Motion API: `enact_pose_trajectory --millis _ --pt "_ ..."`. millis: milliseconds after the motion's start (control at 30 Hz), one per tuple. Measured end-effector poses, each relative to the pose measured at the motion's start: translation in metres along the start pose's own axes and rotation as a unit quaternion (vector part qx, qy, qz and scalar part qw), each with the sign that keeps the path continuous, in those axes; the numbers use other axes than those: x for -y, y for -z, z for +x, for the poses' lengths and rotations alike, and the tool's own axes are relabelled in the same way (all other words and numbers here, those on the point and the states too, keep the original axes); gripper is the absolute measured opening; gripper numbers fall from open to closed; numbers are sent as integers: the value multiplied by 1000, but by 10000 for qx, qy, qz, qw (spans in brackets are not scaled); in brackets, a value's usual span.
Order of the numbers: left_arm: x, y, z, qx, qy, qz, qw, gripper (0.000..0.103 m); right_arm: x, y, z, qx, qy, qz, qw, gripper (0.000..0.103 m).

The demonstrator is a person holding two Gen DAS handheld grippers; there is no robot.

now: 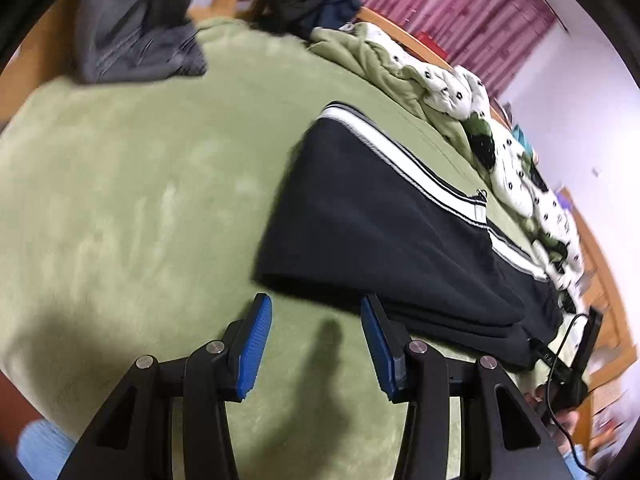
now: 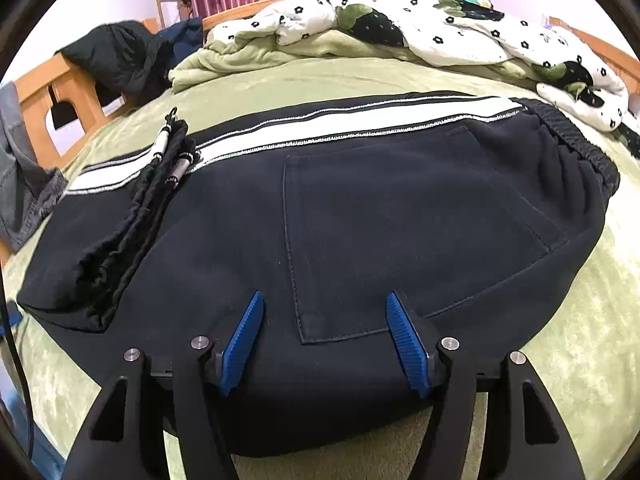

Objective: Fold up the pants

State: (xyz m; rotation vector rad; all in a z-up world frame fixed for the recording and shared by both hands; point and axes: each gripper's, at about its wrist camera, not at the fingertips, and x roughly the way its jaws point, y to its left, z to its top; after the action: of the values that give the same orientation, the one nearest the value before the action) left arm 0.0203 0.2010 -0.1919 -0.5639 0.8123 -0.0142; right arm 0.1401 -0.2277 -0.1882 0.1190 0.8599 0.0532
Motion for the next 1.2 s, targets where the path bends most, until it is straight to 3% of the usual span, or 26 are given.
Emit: enact_pose_trajectory --millis 167,267,433,567,600,767,867,900,933,1033,1200 --pt "-5 -1 -2 77 364 -96 9993 45 -2 1 1 36 65 -65 10000 66" --pt "-2 -10 -2 199 629 -156 9977 53 -2 1 0 60 53 -51 10000 66" --pt "-7 -28 3 328 575 -347 9972 53 -2 2 0 96 57 -67 9999 66" --pt "-17 -32 24 95 216 -495 9985 53 -2 2 0 100 58 -71 9999 66" --pt "-21 -29 31 -90 231 -540 9982 51 -2 2 0 102 59 -73 9999 66" --pt "-12 -28 37 -129 344 -578 9976 51 -3 2 0 98 60 -63 9999 66" --pt "-7 -31 40 -124 -19 -626 9980 28 -4 1 0 53 34 -98 9999 66" --pt "-5 -31 38 -106 -30 -631 9979 18 -3 0 -1 32 16 -120 9999 66" --pt "3 -33 33 -7 -44 -510 9987 13 -3 -2 -3 -2 -22 -164 9999 66" --pt "38 -37 12 388 -427 167 9982 12 3 -6 -16 -118 -102 -275 9995 56" --pt "126 -50 -16 829 -115 903 9924 11 29 -6 -54 206 35 -391 9990 55"
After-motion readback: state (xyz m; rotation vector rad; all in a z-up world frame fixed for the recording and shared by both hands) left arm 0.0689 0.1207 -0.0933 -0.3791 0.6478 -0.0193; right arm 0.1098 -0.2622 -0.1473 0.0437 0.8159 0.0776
